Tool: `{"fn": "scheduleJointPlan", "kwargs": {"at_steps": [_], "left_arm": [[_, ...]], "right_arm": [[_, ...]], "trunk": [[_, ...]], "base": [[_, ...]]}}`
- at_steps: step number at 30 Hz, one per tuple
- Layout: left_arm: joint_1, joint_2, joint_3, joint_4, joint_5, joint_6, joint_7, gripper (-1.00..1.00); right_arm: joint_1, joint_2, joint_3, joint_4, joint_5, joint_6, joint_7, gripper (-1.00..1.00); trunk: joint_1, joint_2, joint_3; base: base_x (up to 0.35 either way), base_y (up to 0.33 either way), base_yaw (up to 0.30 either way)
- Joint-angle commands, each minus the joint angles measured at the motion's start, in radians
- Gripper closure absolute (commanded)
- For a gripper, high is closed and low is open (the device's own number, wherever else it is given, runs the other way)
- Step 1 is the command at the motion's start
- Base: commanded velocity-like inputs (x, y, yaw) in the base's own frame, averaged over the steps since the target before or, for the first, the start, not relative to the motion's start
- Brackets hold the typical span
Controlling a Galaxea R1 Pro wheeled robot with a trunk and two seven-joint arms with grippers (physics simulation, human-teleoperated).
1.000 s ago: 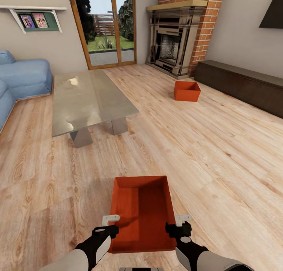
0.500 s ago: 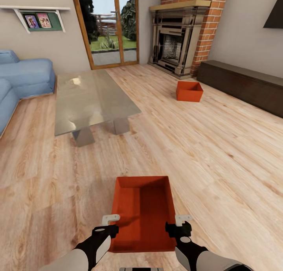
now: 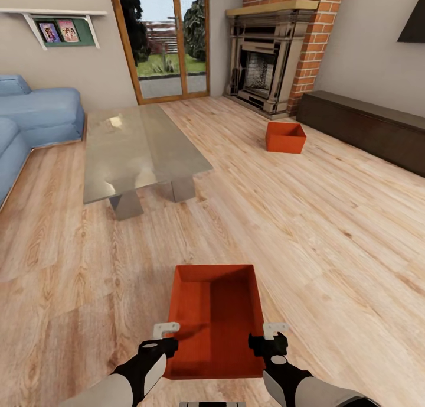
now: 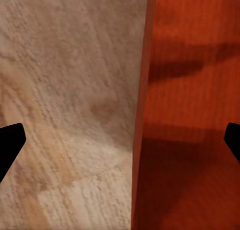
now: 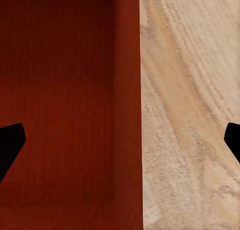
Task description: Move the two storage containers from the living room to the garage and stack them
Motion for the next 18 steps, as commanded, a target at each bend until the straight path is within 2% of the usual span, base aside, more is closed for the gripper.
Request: {"fn": "scheduleJointPlan", "kwargs": {"at_steps": [1,8,18], "left_arm": [[0.0,0.0,-0.009,-0.002,0.01,0.006,0.006,-1.0],[0.0,0.0,-0.009,0.0,0.008,0.006,0.006,-1.0],[0.0,0.0,-0.009,-0.003,0.008,0.006,0.006,-1.0]], "right_arm": [[-0.001,0.0,0.009,0.001,-0.01,-0.004,-0.002,-1.0],[-0.001,0.0,0.009,0.001,-0.01,-0.004,-0.002,-1.0],[-0.001,0.0,0.009,0.001,-0.01,-0.004,-0.002,-1.0]], "trunk": [[0.0,0.0,-0.001],[0.0,0.0,-0.001],[0.0,0.0,-0.001]], "base": [[0.0,-0.099,0.0],[0.0,-0.175,0.0],[0.0,-0.018,0.0]]}}
